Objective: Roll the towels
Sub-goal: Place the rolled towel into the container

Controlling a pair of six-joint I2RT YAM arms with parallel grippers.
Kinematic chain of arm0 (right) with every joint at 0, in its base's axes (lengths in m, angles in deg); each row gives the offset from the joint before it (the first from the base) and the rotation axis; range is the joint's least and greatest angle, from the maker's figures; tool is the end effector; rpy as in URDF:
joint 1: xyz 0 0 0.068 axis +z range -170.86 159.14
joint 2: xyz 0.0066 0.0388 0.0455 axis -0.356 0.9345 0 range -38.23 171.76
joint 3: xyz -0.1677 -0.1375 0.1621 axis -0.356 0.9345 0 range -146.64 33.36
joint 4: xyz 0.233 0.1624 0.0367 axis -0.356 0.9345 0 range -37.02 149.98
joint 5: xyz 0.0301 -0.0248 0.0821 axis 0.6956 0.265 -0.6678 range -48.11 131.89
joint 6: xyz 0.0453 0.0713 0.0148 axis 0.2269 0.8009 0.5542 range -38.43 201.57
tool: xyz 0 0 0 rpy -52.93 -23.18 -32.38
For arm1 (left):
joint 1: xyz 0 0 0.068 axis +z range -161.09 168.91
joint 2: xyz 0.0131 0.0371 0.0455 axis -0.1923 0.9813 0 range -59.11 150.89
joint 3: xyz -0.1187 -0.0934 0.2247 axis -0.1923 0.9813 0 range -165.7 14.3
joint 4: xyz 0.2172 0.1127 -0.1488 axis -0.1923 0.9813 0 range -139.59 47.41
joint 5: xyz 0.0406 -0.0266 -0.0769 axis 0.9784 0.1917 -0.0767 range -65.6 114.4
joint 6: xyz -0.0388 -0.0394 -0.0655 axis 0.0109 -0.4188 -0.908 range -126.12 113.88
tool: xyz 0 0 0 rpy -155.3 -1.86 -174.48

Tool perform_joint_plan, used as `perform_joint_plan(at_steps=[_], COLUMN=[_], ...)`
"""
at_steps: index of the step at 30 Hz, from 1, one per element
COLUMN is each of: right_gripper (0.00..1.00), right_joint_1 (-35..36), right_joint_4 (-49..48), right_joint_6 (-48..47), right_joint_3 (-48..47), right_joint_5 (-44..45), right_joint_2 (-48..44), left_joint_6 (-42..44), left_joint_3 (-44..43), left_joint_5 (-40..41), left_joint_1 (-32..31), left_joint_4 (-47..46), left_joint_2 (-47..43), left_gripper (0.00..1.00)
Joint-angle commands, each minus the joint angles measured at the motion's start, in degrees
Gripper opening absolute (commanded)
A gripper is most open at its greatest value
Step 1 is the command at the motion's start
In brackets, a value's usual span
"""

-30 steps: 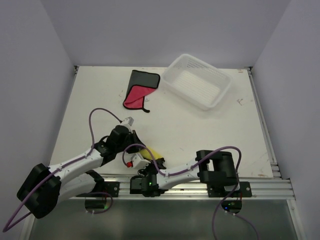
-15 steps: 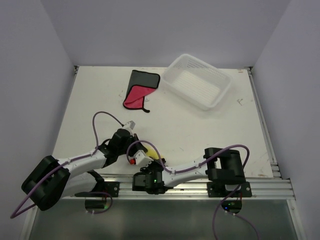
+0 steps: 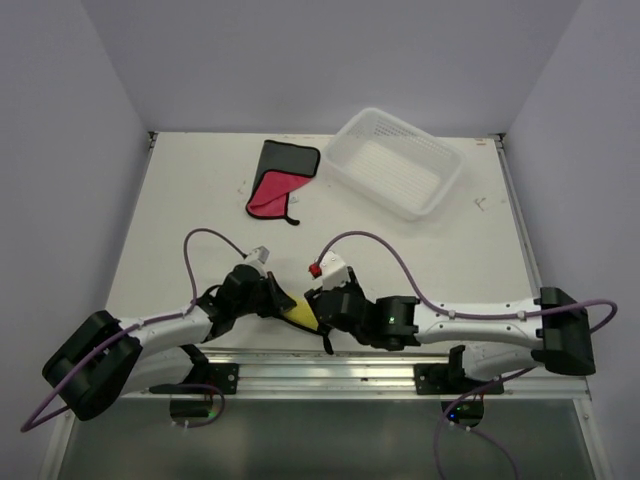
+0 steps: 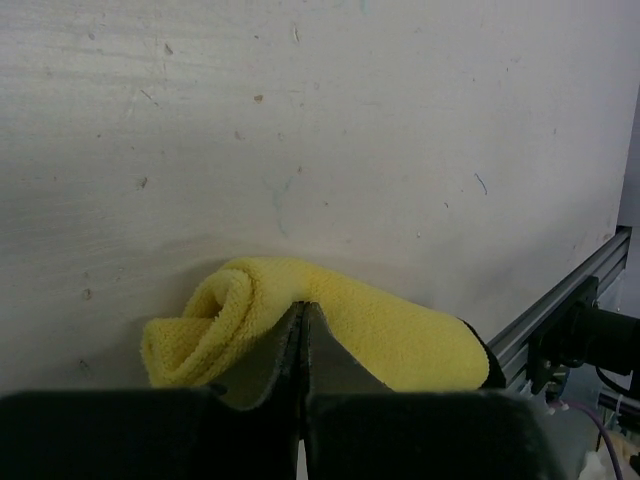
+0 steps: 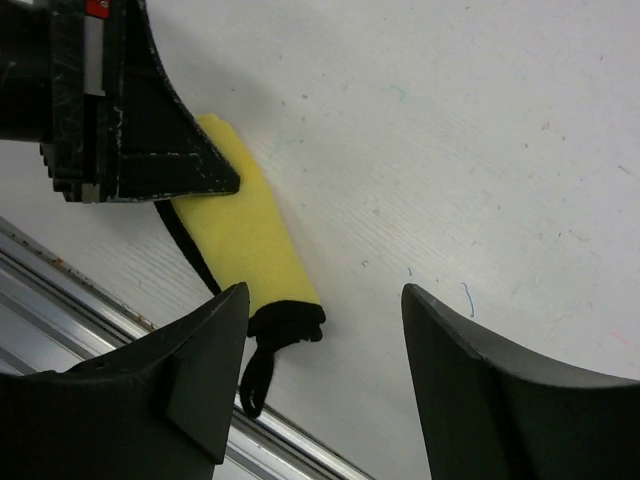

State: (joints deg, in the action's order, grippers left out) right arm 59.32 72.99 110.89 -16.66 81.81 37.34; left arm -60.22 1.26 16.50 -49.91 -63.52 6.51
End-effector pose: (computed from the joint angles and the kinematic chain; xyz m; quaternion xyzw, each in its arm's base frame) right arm 0.1020 0.3050 0.2098 -0.2570 0.8413 0.1079 0.4632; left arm 0.1810 -0.1590 0.0799 -0.0900 0.8951 -0.3561 0.2527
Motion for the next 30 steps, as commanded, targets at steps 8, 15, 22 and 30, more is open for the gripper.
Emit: perform_joint_plan(at_steps=[8, 15, 22, 30], right_gripper=[0.66, 0.66, 0.63, 0.49], right_joint_1=[-20.31, -22.61, -22.53, -21.56], right_joint_4=[-13.94, -19.29, -23.17, -22.04], right_joint_6=[2.58, 3.72, 4.34, 3.29], right_joint_3=[5.02, 3.43, 5.72, 6.78], right_joint_5=[-38.93, -50.11, -53.28, -52.42], right_joint_2=[3.59, 14.85, 18.47, 21.90], left_joint_6=[-1.70, -1.88, -1.97, -2.23], left_joint_3=[4.51, 4.86, 5.04, 5.57], left_joint_5=[4.47, 5.53, 6.05, 7.64], left_joint_1=[-2.13, -2.48, -2.65, -2.66], left_joint_4=[0.57, 1.45, 2.33, 3.56], left_joint_2=[0.64, -0.50, -0.94, -2.78], left_gripper=[0.01, 0.01, 0.01, 0.01])
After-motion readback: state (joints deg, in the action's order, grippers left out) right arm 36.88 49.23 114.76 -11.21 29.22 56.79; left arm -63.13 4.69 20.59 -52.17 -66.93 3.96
